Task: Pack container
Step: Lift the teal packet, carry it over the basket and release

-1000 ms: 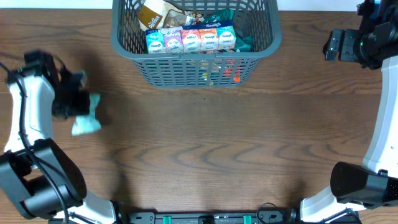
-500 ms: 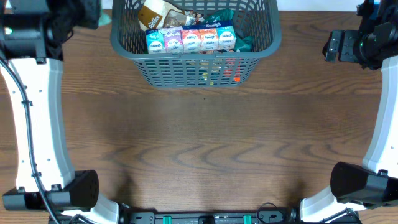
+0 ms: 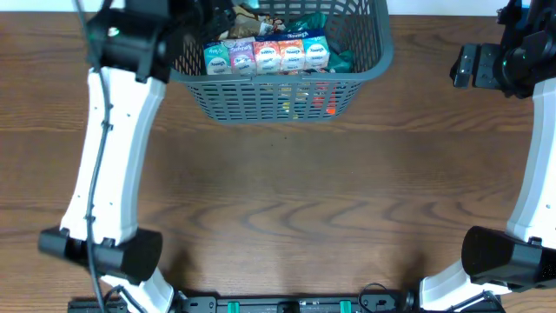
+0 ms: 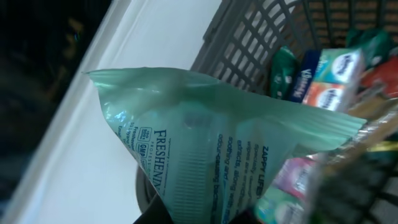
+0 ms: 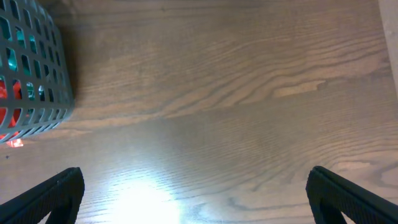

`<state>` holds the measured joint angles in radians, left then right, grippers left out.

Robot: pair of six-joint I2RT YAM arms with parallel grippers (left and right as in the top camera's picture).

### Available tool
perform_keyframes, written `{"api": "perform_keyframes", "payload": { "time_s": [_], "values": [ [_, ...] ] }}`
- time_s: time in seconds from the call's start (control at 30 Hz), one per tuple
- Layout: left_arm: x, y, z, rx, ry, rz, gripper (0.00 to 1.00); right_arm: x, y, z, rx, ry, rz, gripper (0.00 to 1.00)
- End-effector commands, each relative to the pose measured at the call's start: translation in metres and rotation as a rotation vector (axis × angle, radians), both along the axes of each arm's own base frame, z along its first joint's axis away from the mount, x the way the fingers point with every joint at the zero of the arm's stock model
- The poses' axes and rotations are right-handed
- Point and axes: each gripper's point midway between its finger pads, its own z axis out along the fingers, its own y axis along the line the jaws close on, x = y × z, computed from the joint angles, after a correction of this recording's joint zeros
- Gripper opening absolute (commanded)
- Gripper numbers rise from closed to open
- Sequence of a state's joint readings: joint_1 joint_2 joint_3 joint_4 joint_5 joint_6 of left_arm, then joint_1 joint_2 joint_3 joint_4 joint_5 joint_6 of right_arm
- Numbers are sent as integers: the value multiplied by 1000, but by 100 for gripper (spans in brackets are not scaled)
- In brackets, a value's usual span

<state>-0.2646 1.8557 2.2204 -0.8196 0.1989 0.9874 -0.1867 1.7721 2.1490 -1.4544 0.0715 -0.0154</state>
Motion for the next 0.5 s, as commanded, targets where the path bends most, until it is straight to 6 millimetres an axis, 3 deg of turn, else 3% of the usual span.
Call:
{"api": "perform_keyframes", "payload": {
  "time_s": [0.0, 0.23, 0.47],
  "values": [
    [24, -22, -29, 108, -27, -95, 6, -1, -3, -5, -2, 19, 5, 99],
    [81, -61, -98, 109, -30, -132, 6, -2, 6, -7, 46, 24, 29, 99],
    [101, -74, -160, 122, 42, -140, 6, -5, 7, -9, 49, 40, 29, 99]
  ]
}}
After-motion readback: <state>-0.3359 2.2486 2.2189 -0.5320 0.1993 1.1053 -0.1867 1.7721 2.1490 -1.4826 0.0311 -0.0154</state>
